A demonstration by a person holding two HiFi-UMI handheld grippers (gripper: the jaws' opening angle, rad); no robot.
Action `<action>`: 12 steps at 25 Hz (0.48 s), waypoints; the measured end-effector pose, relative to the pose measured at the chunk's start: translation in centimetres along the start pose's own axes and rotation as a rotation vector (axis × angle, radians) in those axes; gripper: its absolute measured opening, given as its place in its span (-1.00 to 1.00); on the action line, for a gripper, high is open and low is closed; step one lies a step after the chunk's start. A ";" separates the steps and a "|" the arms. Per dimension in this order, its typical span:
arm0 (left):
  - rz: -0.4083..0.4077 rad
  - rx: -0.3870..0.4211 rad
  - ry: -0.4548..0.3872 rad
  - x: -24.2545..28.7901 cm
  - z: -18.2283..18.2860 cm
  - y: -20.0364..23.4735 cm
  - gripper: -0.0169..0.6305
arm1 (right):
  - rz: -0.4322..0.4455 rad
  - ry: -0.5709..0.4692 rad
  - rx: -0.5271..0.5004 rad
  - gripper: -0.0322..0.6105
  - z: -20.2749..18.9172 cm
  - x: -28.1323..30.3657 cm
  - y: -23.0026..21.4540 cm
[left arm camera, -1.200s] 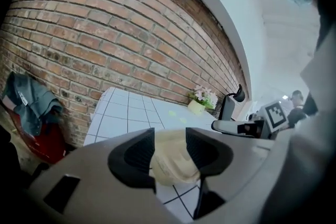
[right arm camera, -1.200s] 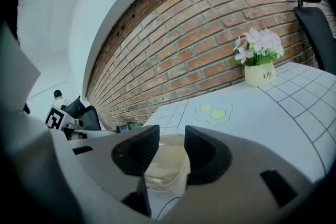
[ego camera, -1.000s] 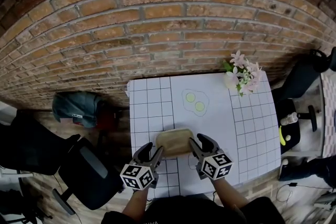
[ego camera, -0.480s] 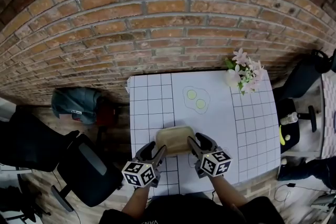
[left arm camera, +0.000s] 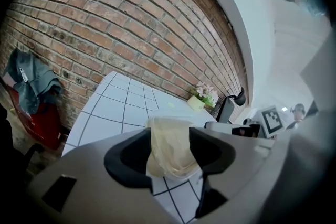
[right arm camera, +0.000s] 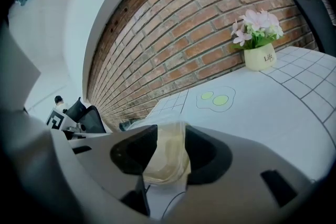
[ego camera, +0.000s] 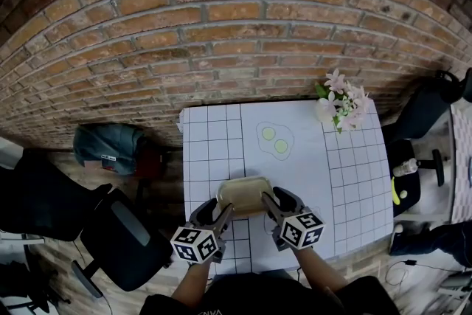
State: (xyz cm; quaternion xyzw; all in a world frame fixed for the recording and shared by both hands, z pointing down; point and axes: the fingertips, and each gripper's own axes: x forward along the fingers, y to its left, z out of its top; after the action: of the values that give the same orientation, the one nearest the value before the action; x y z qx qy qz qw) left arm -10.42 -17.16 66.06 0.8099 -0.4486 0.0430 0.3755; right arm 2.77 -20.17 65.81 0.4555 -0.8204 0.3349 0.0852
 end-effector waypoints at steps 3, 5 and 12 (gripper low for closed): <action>0.000 0.005 -0.020 -0.3 0.6 -0.3 -0.27 | 0.003 -0.012 -0.001 -0.43 0.4 -0.3 0.3; -0.003 0.007 -0.033 -0.4 1.0 -0.5 -0.27 | 0.004 -0.025 0.003 -0.43 0.7 -0.5 0.5; -0.012 0.009 -0.084 -1.2 2.4 -1.3 -0.27 | 0.008 -0.085 0.003 -0.55 2.3 -1.6 0.8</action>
State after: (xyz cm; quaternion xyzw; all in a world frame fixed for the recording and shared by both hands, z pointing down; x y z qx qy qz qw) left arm -10.78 -17.50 63.09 0.8154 -0.4588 0.0088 0.3529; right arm 3.40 -20.23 62.97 0.4663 -0.8246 0.3167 0.0486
